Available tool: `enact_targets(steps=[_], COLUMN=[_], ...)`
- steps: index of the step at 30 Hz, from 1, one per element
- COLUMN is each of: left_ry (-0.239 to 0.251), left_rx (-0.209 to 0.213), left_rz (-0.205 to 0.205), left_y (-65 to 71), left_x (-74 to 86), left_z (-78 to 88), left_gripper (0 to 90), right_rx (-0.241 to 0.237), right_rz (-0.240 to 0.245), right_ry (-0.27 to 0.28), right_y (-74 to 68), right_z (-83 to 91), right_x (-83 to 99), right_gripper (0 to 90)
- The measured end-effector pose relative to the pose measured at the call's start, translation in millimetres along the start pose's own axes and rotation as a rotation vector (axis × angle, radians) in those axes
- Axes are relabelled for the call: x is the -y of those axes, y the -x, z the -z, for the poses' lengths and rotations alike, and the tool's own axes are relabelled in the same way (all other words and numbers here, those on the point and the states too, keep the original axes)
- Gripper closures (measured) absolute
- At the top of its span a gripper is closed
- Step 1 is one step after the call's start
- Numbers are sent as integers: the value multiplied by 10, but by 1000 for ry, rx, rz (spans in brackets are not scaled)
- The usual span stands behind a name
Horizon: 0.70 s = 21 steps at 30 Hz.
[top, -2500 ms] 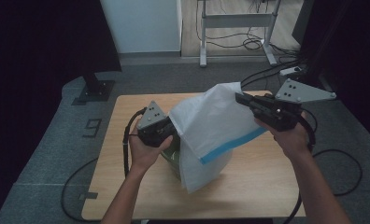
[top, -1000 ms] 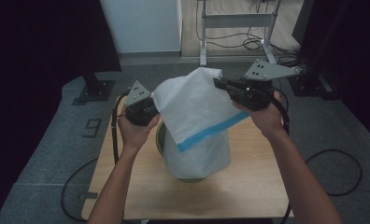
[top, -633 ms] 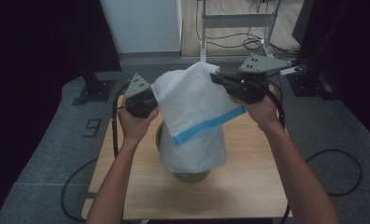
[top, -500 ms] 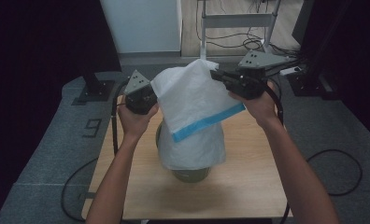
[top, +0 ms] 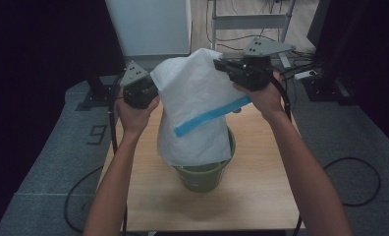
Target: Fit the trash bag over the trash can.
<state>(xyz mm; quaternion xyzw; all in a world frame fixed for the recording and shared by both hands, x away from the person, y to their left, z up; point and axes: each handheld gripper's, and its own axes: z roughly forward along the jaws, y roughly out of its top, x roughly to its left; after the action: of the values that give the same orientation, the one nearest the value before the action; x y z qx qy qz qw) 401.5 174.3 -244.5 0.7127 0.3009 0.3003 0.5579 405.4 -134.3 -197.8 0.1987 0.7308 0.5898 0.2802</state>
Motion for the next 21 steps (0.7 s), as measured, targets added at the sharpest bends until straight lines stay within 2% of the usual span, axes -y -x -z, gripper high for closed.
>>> enact_targets(steps=[6, 14, 21], left_ry=[-12, -51, -62], left_rx=[7, 21, 13], left_rz=[-1, 13, -1], left_y=[39, 121, 163], left_x=[86, 300, 319], left_z=[22, -69, -163], left_gripper=[900, 900, 900], right_rx=[-8, -5, 9], right_rz=[5, -17, -20], right_ry=[-4, -46, -57], right_y=[-50, -65, -47], right_z=[-10, -19, -20], right_x=[8, 253, 351], right_gripper=[891, 891, 891])
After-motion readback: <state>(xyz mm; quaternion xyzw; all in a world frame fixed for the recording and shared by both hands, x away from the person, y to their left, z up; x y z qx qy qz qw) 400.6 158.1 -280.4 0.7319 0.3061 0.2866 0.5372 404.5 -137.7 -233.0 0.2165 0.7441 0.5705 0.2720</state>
